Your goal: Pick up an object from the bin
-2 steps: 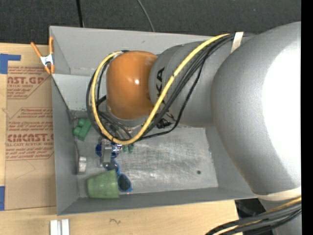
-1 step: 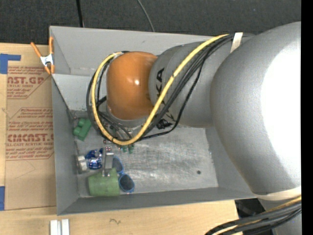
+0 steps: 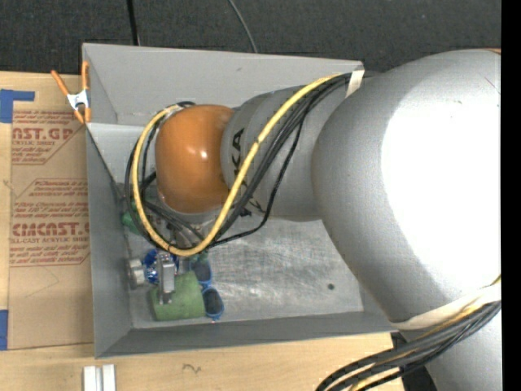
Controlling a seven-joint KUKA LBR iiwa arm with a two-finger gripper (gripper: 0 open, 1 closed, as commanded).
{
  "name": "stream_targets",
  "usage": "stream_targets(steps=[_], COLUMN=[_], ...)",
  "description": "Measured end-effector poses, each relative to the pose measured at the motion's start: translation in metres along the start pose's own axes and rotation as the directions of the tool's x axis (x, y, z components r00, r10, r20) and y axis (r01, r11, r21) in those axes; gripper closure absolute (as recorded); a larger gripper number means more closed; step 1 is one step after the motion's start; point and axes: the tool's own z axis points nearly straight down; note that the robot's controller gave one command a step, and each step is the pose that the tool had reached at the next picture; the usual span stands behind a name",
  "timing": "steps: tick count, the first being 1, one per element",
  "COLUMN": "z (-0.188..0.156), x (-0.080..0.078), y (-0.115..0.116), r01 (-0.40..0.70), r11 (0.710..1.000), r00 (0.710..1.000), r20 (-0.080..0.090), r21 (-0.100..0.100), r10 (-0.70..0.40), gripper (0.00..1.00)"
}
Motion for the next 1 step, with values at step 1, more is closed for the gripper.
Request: stream_targets(steps=[1], z=[0.011], x=[-0.0046], y=[-0.0148], r01=[-0.292], r11=[0.956], r00=[0.956], r20=[-0.002], r21=[-0.008], r10=[0.292], gripper=[0.0])
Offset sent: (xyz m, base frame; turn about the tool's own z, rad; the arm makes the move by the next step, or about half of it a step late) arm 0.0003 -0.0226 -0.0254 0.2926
